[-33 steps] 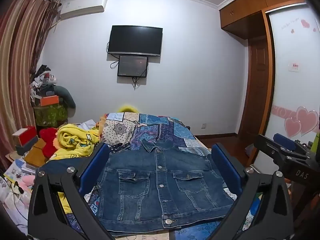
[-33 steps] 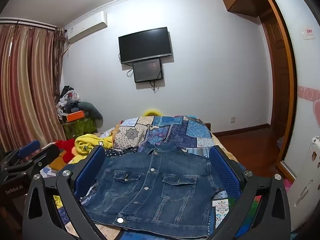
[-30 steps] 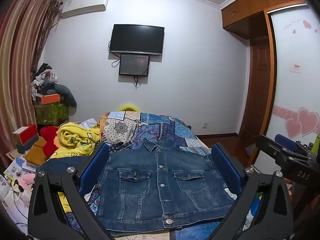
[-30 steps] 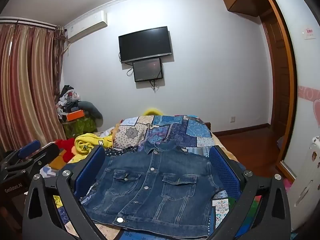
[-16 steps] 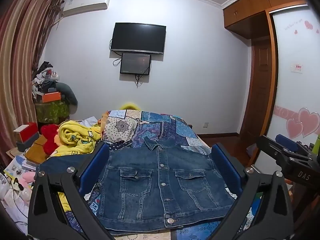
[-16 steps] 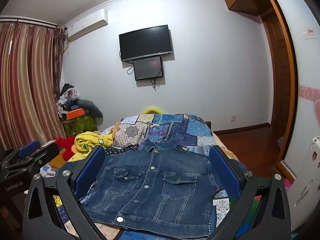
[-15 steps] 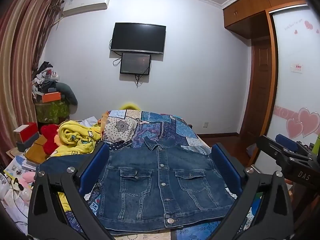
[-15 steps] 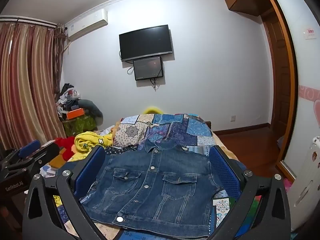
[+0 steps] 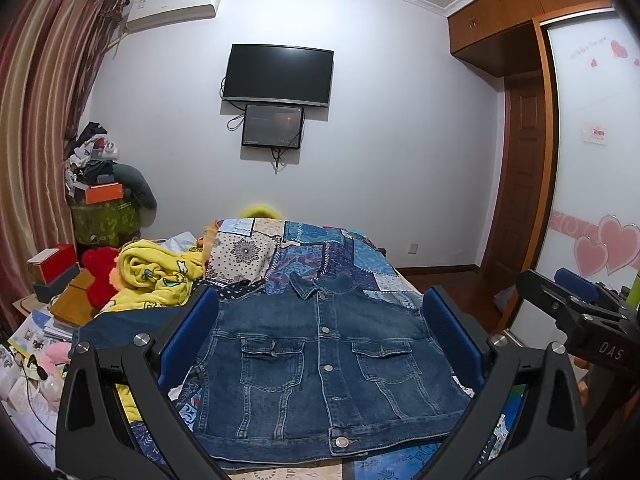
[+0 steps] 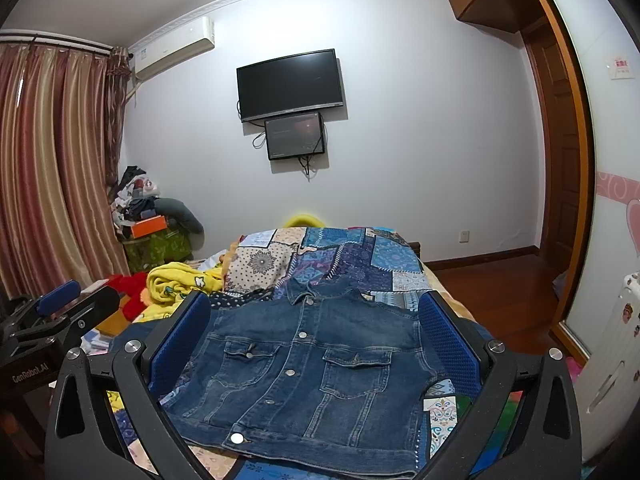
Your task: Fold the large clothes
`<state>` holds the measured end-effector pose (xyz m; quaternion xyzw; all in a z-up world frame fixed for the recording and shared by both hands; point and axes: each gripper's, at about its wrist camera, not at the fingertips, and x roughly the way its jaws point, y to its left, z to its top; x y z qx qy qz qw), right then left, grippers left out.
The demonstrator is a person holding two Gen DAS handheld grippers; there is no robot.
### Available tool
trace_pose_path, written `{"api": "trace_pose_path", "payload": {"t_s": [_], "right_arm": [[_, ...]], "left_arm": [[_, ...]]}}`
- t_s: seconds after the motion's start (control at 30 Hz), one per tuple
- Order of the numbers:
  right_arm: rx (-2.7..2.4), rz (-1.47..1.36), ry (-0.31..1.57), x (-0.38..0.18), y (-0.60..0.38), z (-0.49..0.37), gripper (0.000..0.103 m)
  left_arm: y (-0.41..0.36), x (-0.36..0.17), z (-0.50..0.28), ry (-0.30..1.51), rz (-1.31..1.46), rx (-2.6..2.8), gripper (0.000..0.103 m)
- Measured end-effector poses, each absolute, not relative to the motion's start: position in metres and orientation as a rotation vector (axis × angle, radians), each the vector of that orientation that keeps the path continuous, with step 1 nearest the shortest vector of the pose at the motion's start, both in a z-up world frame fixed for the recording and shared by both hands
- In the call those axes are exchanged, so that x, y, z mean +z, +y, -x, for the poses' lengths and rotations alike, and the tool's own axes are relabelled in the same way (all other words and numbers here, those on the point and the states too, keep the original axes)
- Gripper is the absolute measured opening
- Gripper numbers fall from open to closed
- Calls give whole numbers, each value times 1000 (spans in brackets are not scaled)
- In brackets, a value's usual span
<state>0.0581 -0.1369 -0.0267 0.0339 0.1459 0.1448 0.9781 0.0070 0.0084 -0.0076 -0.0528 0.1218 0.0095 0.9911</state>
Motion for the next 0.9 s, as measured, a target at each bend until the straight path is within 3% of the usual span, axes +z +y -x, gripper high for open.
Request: {"api": "trace_pose_path", "payload": {"t_s": [0.9], "right_arm": [[289,-62,298,-31,-139,-63,103]], "left_arm": [[12,-13,-10,252,109,17,103]]}}
